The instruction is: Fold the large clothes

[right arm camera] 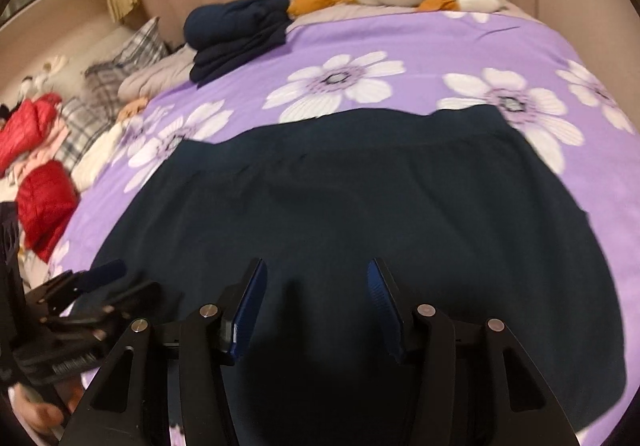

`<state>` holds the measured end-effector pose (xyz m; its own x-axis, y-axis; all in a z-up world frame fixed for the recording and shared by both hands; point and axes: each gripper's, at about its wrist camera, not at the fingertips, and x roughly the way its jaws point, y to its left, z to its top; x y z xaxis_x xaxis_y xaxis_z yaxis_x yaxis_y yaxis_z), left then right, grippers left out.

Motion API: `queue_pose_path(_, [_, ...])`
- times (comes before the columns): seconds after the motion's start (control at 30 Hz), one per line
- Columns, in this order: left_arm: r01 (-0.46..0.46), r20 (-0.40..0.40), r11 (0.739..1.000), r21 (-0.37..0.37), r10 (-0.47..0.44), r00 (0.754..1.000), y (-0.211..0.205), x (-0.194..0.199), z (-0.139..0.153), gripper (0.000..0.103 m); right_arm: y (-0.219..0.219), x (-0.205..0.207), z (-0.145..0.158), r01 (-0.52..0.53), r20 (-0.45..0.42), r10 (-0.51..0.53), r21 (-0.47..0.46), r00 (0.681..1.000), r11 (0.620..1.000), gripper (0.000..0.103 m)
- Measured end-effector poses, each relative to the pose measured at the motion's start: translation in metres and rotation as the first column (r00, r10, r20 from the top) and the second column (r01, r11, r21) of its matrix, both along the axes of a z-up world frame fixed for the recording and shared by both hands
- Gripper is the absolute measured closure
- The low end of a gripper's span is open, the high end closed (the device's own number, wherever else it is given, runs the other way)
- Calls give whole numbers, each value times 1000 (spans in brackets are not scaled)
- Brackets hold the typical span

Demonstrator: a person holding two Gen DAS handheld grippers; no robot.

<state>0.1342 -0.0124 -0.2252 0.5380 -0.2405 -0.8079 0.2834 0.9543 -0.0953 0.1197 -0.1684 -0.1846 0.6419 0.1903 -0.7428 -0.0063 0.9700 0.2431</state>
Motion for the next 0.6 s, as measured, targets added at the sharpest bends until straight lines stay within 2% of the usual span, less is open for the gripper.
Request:
queue_pose_path(0.13, [-22, -39, 1000, 10, 22, 999, -4, 15, -15, 26, 9, 10, -12, -12, -33, 12, 1, 999, 1000, 50])
queue_pose_path(0.3, [-21, -50, 999, 33, 22, 999, 0, 19, -24, 26, 4, 7, -21, -13, -49, 13, -9, 999, 1000, 50])
queue_pose_path(0.6, [-30, -52, 998, 51, 33, 998, 10, 21, -28, 26, -29, 4, -23, 87, -52, -89, -32, 995, 996, 51])
